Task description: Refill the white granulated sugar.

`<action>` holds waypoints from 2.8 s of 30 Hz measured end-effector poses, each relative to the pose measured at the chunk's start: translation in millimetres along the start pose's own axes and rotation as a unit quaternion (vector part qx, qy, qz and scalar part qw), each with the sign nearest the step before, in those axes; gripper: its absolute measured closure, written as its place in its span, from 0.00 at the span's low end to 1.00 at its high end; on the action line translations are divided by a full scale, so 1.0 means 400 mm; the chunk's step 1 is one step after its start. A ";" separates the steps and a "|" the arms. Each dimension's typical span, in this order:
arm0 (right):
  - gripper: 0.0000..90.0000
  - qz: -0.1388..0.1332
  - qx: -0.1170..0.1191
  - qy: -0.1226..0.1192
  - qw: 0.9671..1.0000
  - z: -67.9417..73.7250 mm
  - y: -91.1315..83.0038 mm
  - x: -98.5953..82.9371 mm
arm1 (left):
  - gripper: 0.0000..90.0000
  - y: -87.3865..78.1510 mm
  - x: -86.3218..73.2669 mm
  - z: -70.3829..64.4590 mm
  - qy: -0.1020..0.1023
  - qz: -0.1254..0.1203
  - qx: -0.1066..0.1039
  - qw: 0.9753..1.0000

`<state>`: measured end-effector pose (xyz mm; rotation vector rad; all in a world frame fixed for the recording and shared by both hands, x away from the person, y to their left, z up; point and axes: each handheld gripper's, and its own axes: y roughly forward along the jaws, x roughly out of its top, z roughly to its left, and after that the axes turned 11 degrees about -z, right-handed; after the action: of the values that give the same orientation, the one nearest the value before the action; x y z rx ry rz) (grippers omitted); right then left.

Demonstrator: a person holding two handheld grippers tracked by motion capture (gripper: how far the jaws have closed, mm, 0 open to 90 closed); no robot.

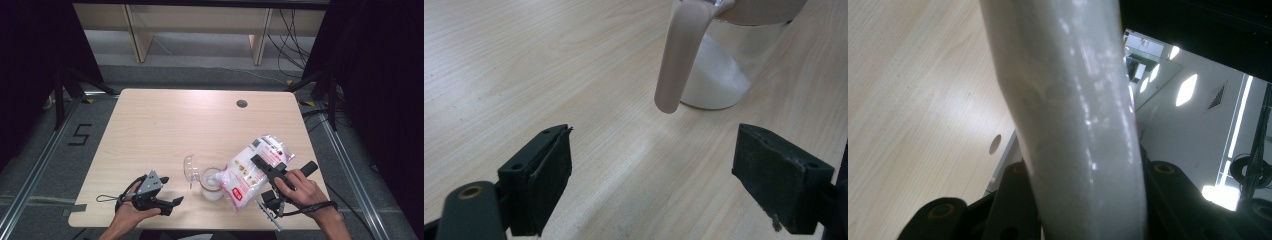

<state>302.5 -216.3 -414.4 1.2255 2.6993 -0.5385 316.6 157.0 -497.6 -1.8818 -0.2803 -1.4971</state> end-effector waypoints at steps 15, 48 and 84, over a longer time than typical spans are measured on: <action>0.79 -0.011 0.002 0.017 1.000 -0.003 0.001 -0.006 | 0.17 0.001 -0.001 0.003 0.006 0.005 0.004 1.000; 0.80 -0.069 0.004 0.173 0.983 0.040 0.010 -0.060 | 0.17 0.002 -0.002 0.001 -0.004 -0.009 0.001 1.000; 0.82 -0.165 -0.051 0.551 0.816 0.124 0.057 -0.142 | 0.17 -0.001 0.000 0.000 0.000 -0.007 0.002 1.000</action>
<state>355.7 -261.0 -451.6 1.2724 3.8348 0.5141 316.4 157.4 -497.4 -1.8799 -0.2974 -1.5040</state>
